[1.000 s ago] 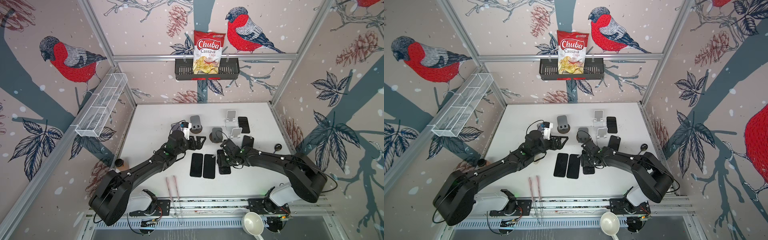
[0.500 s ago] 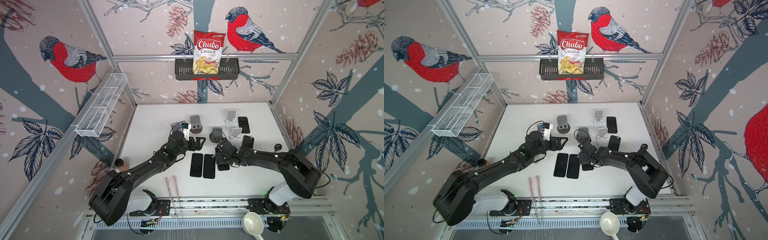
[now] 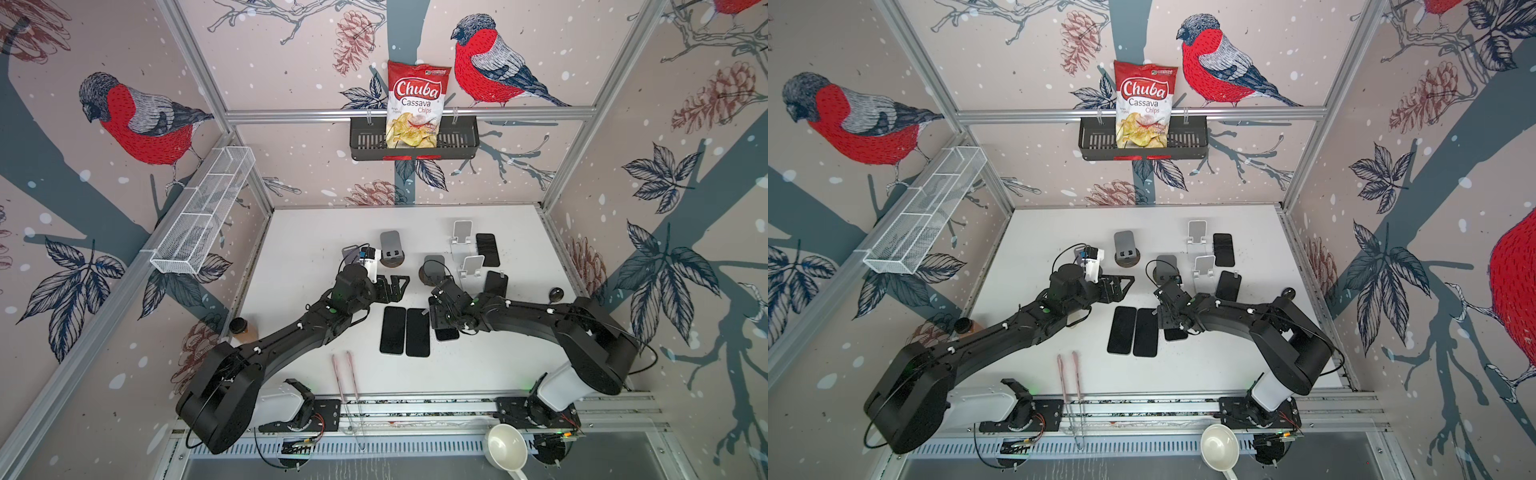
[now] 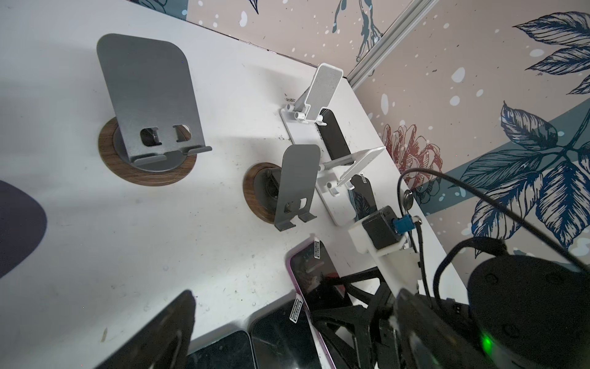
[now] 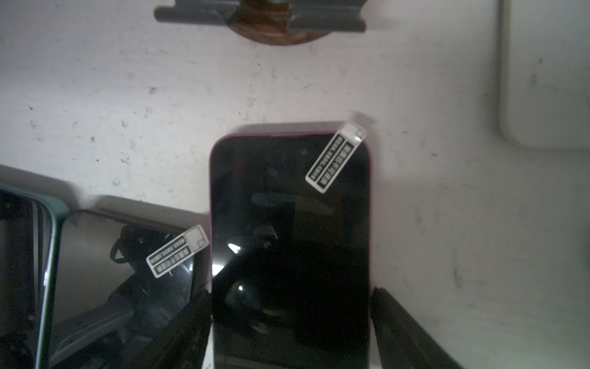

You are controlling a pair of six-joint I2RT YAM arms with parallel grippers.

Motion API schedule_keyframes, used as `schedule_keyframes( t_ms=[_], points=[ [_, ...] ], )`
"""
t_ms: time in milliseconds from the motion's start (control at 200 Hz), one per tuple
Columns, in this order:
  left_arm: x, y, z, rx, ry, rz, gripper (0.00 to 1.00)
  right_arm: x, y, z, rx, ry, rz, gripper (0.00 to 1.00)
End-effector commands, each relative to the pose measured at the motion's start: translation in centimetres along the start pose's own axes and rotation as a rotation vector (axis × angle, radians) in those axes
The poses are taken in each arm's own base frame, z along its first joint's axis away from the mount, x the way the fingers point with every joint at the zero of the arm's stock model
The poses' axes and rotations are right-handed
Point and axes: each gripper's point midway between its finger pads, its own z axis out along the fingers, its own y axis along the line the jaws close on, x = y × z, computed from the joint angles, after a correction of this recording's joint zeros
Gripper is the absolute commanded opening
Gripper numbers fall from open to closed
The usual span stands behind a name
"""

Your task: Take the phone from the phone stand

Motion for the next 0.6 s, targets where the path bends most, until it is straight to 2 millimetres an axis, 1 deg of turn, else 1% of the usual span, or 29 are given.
schedule_keyframes(
  t_ms=[0, 160, 260, 425, 505, 590],
  points=[
    [-0.7, -0.5, -0.1, 0.021, -0.028, 0.016, 0.96, 2.8, -1.0, -0.1, 0.032, 0.113, 0.011, 0.79],
    [-0.7, -0.5, -0.2, 0.019, -0.028, 0.017, 0.96, 2.3, -0.6, -0.5, 0.013, 0.099, 0.018, 0.82],
    [-0.7, -0.5, -0.3, 0.019, -0.027, 0.019, 0.96, 1.6, -0.3, -0.9, 0.002, 0.077, 0.018, 0.87],
    [-1.3, -0.6, -0.4, 0.002, -0.029, 0.039, 0.96, -0.4, 0.2, -1.6, -0.008, 0.025, 0.014, 0.95],
    [-1.6, -0.7, -0.5, -0.005, -0.034, 0.048, 0.96, -1.4, 0.4, -2.0, -0.015, 0.0, 0.011, 1.0],
    [-2.1, -0.7, -0.8, -0.016, -0.046, 0.057, 0.96, -2.5, 0.8, -2.7, -0.024, -0.036, 0.003, 0.99]
  ],
)
